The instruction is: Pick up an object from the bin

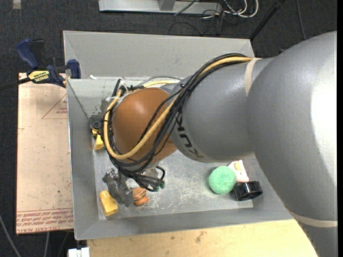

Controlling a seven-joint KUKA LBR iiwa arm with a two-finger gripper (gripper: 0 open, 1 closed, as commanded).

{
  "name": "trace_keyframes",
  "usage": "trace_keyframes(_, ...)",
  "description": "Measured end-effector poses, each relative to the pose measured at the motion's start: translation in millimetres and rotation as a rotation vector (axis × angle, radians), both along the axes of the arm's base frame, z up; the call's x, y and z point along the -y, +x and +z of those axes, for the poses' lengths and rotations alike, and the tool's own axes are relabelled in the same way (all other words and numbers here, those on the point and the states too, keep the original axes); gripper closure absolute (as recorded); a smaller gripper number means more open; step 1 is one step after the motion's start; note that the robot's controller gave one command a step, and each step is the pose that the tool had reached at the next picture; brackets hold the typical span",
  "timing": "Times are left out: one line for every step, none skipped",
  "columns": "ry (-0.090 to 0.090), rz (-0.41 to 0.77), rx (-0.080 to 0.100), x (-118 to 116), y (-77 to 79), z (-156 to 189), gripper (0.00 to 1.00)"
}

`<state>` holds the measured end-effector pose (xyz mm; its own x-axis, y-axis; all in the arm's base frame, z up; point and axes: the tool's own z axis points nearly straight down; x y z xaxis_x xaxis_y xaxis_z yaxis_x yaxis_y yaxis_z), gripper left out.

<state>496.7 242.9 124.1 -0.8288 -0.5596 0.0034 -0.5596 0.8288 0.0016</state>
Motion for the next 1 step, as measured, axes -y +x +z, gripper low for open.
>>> trace_keyframes(0.003, -0.013, 0.004, 6.7, 33.2, -4.5, 0.00)
